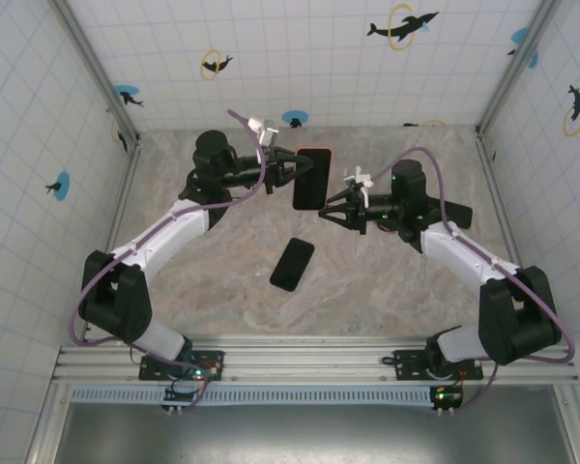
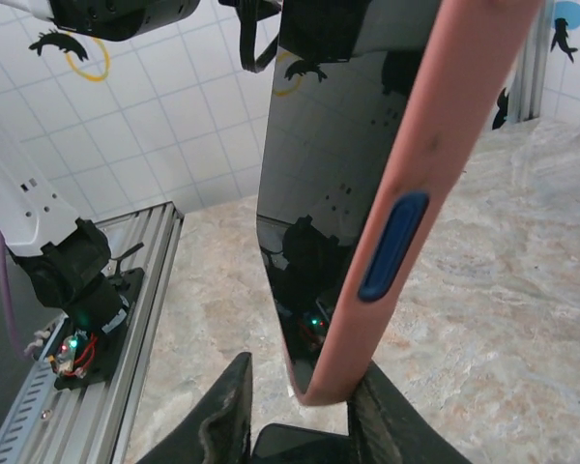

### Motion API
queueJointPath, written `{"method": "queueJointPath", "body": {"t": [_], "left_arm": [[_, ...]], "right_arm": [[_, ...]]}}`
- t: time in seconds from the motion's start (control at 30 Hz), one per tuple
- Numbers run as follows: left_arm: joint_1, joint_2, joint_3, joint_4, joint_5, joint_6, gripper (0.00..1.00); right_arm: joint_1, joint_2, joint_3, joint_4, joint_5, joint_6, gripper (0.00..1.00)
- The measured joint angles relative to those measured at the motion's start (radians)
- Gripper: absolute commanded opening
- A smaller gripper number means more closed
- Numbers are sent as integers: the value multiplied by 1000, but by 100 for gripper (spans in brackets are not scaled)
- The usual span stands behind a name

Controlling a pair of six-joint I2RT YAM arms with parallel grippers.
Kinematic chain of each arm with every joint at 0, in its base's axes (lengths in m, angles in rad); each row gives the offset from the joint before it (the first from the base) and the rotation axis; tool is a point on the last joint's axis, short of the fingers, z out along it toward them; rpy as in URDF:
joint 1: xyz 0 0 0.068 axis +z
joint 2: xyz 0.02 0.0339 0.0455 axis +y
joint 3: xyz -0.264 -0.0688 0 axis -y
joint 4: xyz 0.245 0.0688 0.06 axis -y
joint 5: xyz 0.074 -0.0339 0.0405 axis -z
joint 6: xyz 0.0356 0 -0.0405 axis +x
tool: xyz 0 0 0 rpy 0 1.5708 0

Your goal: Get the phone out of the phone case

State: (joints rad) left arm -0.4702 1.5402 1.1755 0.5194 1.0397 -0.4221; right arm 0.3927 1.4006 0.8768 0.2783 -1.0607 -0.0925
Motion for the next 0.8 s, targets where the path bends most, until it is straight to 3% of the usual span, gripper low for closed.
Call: {"method": "queueJointPath", "body": {"t": [0.8], "left_arm": [[0, 0, 0, 35, 24, -27, 0]], "right_arm": [[0, 38, 28, -11, -66, -53, 21]]}}
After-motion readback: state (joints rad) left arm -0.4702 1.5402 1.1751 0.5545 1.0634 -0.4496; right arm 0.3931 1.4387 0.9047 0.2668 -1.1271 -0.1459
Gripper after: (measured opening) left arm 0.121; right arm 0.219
